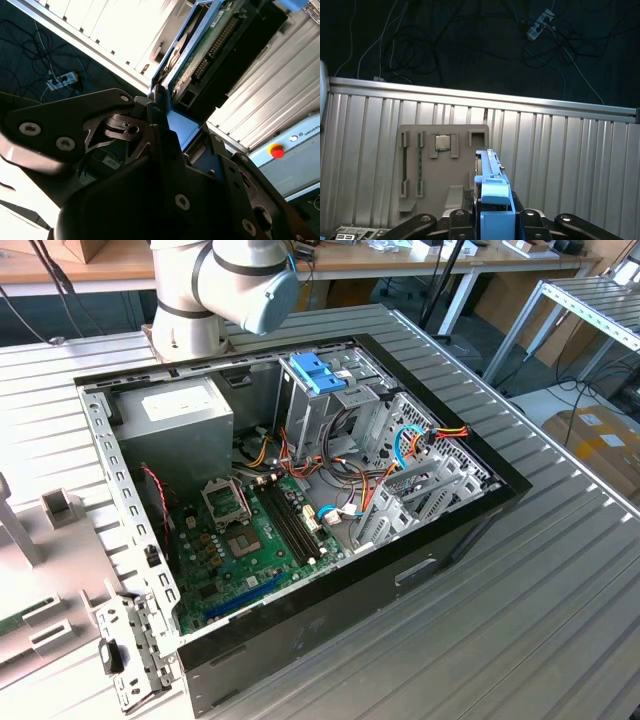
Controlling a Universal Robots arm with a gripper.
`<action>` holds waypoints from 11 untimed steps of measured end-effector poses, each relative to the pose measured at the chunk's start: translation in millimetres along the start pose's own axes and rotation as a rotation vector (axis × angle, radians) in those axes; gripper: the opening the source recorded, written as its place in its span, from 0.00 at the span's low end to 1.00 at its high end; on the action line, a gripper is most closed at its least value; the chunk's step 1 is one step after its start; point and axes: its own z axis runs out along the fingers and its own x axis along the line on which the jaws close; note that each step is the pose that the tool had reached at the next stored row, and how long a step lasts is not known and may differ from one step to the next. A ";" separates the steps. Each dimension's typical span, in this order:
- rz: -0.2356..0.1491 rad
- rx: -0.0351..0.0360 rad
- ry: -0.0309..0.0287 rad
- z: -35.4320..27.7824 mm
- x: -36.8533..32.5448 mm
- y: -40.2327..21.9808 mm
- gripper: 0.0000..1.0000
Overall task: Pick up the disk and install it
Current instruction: 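Pick up the disk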
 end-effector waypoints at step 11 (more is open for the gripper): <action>0.000 0.0000 0.0000 -0.4 0.9 -9.8 0.37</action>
